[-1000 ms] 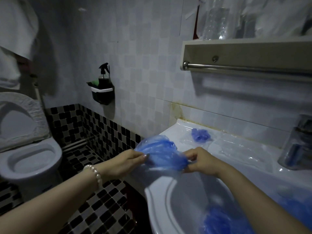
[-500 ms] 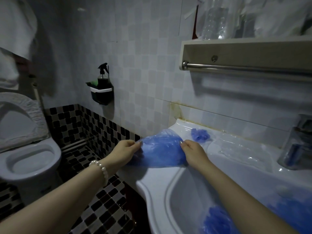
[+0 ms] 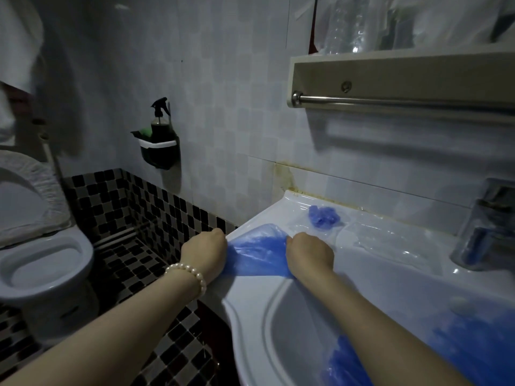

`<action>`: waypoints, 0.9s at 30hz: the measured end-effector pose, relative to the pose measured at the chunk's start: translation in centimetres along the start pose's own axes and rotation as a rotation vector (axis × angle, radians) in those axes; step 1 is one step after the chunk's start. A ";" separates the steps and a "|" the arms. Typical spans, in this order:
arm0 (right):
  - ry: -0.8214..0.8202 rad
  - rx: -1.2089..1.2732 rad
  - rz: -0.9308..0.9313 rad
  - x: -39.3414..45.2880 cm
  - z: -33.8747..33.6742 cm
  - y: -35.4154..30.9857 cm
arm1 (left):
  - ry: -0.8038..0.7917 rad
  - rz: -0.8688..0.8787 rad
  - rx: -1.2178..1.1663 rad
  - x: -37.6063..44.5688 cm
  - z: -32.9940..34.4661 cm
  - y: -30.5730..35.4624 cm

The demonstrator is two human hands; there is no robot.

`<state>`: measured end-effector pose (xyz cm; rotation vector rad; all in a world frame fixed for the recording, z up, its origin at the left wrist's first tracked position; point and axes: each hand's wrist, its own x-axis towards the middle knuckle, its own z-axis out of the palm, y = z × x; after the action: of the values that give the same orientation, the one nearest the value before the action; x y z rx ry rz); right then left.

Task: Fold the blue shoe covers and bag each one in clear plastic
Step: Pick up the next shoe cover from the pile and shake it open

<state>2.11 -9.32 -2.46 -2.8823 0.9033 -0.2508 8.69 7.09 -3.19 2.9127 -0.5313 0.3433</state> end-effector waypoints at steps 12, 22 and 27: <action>0.034 -0.195 -0.088 -1.0 0.1 -0.3 | 0.125 0.150 0.063 0.7 -1.5 -0.8; -0.170 -0.012 -0.093 -2.7 -0.7 0.4 | -0.545 0.157 -0.348 2.6 -3.3 2.9; -0.394 0.487 -0.045 -1.6 -2.5 2.0 | -0.508 0.171 -0.368 2.2 -4.1 2.8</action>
<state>-0.79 -10.14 -0.49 -2.3795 0.6033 0.0855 8.92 4.60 1.64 2.5799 -0.8143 -0.4470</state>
